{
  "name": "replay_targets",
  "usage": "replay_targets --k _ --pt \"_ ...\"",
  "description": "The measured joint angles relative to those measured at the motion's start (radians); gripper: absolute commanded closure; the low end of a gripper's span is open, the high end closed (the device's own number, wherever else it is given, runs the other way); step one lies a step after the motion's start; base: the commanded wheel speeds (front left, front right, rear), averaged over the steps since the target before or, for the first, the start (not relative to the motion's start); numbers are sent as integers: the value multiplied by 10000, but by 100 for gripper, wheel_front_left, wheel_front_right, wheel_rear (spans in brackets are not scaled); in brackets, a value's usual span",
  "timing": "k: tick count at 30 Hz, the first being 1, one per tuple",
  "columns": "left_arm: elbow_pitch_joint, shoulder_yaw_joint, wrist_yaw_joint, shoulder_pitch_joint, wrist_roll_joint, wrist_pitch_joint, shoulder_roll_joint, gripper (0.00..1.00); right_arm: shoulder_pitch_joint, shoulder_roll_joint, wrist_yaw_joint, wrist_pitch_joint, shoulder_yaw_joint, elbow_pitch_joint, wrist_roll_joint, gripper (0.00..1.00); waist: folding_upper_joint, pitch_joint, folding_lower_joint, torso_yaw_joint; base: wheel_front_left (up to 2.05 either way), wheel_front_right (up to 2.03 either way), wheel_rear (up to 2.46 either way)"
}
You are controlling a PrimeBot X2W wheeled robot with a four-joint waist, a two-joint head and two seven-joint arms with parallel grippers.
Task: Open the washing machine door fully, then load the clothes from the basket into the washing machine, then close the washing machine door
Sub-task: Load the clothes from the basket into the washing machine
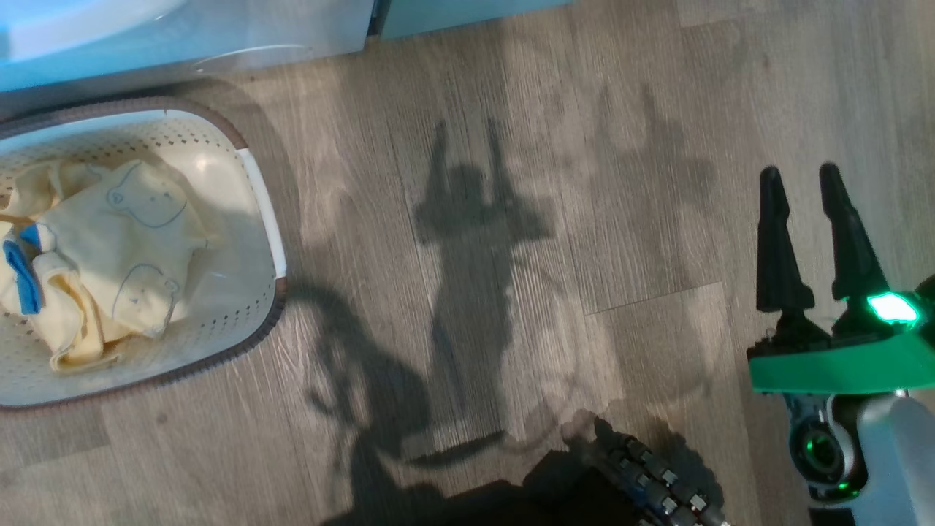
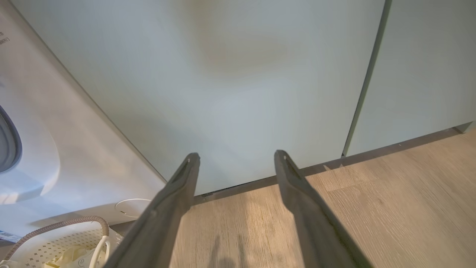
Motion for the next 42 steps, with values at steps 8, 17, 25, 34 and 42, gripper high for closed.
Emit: replay_targets --k 8,17,25,34,42 --pt "1490 -25 -284 -133 -130 -798 -48 100 -267 0 0 0 21 -46 0 0 0 142 0 90 0 0 0" --pt "2226 -6 -399 -158 -284 -1427 -297 0 -268 0 0 0 27 -29 0 0 0 108 -2 158 0 0 0" --pt "2660 -92 -336 -170 -362 -2036 -510 0 -273 0 0 0 -50 -12 -23 0 0 -23 -2 229 0 0 0" --pt "2719 -125 -140 655 -430 -2936 -1009 0 -267 0 0 0 -228 -4 -313 0 0 -417 -2 522 0 0 0" --pt "1252 10 460 2544 -936 -3735 -1661 0 -223 -2 0 0 -416 44 -665 0 0 -1016 -2 958 0 0 0"
